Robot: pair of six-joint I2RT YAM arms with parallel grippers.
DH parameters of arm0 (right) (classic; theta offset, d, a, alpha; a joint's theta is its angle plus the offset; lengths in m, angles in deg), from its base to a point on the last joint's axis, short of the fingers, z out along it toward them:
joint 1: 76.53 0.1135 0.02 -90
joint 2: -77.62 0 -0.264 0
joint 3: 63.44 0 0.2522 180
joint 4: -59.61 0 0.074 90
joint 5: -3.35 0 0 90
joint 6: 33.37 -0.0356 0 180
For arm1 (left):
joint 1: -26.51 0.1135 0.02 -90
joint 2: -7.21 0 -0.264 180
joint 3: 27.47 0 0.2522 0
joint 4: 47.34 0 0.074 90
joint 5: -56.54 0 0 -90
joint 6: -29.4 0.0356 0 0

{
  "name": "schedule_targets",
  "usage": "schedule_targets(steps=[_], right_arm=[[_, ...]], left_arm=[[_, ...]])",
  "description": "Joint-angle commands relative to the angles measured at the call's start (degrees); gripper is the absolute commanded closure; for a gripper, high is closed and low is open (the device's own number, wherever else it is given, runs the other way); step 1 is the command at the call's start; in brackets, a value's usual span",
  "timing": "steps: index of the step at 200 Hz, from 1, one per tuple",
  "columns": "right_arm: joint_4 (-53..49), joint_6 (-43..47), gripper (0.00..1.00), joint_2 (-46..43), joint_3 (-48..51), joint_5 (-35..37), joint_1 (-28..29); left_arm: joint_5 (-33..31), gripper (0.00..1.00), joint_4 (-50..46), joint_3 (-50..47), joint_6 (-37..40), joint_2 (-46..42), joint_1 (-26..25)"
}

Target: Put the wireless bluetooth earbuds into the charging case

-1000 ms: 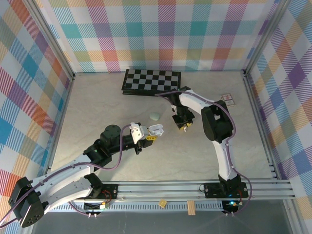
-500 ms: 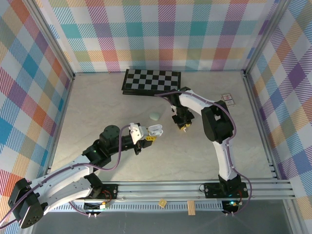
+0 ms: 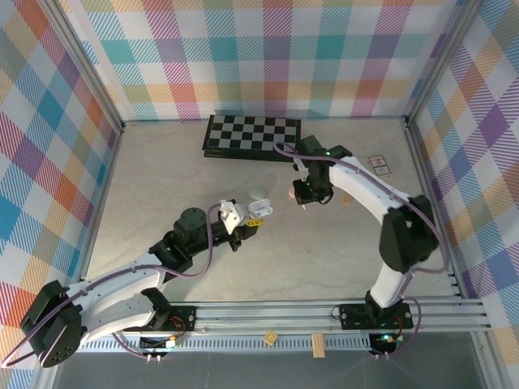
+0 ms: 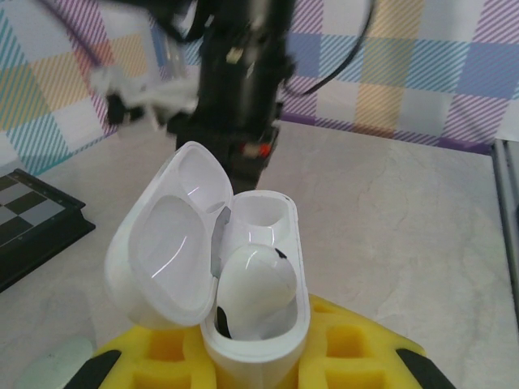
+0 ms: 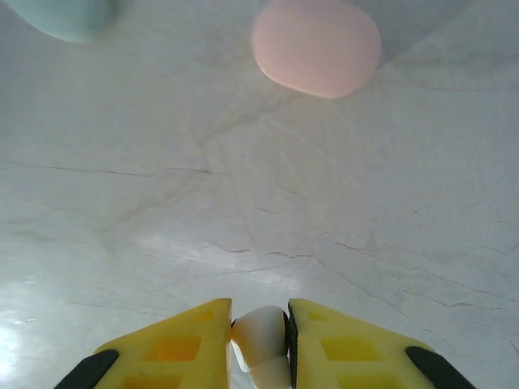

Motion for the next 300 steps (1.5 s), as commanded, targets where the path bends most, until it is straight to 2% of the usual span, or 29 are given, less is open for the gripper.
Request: schedule_targets(steps=[1,51,93,153,300], right_arm=[[6.47,-2.76,0.77,-6.83,3.18,-4.98,-0.23],[13.97,-5.34,0.77,-20.25,7.84,-10.24,-0.66],[18.25,-7.48,0.77,-25.61,10.18,-16.82,-1.67],[20.77,-8.24,0.77,-26.48,12.65,-19.08,-2.12],[23.27,-7.68,0.77,-24.48,15.13,-20.00,-2.30]], left_arm=[[-2.06,0.87,7.02,1.36,-0.92,3.07,-0.46],[-5.02,0.87,14.76,4.57,-2.12,12.27,-2.76],[-8.43,0.88,15.88,8.39,-2.76,17.47,-4.53],[-10.56,0.88,17.29,10.92,-5.71,21.06,-6.05],[-11.44,0.88,16.93,12.45,-8.15,21.44,-6.36]])
